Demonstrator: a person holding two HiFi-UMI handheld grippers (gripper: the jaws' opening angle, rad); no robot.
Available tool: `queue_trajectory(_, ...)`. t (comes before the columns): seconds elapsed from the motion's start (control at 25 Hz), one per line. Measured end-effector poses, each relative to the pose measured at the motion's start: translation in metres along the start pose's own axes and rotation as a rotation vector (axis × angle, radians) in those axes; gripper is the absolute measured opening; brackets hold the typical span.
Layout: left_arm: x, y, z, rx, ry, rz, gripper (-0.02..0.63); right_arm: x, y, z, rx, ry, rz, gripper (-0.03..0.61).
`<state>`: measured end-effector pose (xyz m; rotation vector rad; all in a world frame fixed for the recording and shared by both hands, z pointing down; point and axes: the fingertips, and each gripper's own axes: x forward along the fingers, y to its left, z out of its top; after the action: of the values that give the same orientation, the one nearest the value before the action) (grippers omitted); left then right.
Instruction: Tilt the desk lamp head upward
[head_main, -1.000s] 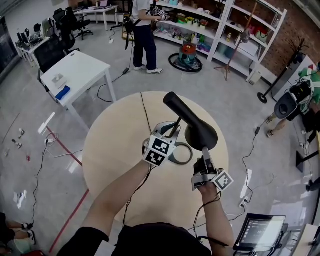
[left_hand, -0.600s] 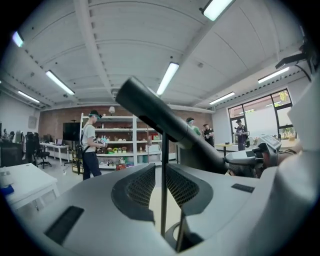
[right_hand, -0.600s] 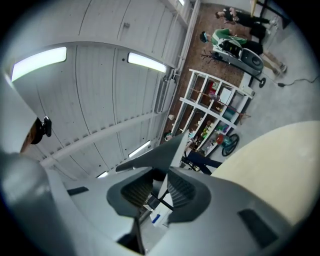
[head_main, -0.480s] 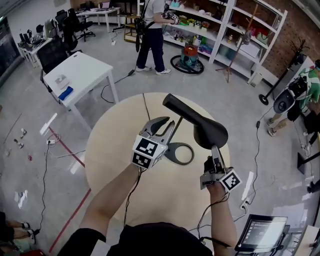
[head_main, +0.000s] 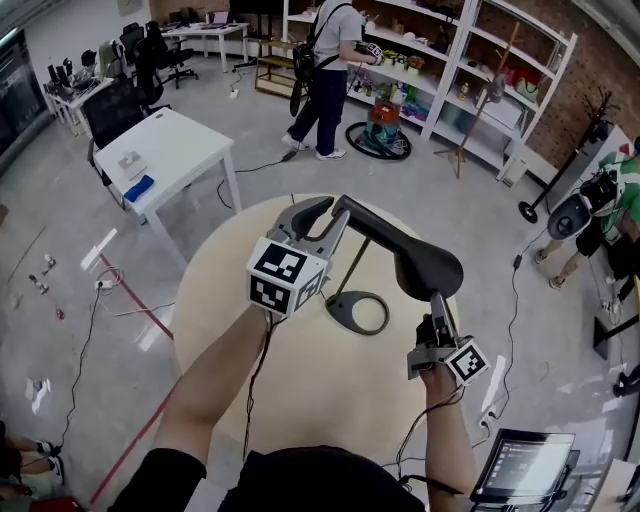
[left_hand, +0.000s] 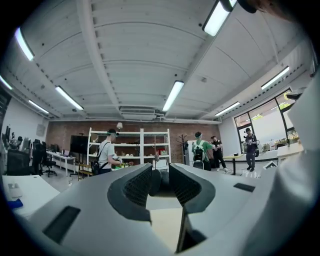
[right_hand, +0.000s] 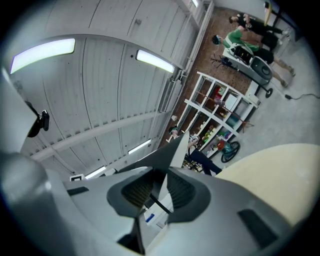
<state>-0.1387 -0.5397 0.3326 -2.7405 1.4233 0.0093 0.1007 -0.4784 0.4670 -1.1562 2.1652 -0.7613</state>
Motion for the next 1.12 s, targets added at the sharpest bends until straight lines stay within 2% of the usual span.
queue_trajectory(0.16, 0.018, -0.002, 0.002, -0.036, 0.051, -0.035, 0.089, -0.001, 0.001, 0.004, -0.012, 0.004, -0.006, 0.089)
queue_trajectory(0.32, 0.029, 0.003, -0.004, -0.028, 0.087, -0.009, 0.089, 0.001, 0.004, 0.008, -0.03, 0.013, 0.002, 0.086)
queue_trajectory(0.68, 0.028, 0.012, -0.01, -0.108, 0.065, 0.033, 0.089, 0.001, 0.02, 0.021, -0.073, 0.006, 0.013, 0.074)
queue_trajectory(1.0, 0.026, 0.017, -0.019, -0.232, 0.016, 0.034, 0.089, 0.002, 0.027, 0.036, -0.12, -0.015, 0.004, 0.071)
queue_trajectory(1.12, 0.024, 0.02, -0.024, -0.244, 0.007, 0.046, 0.089, 0.003, 0.029, 0.036, -0.126, -0.026, -0.002, 0.071)
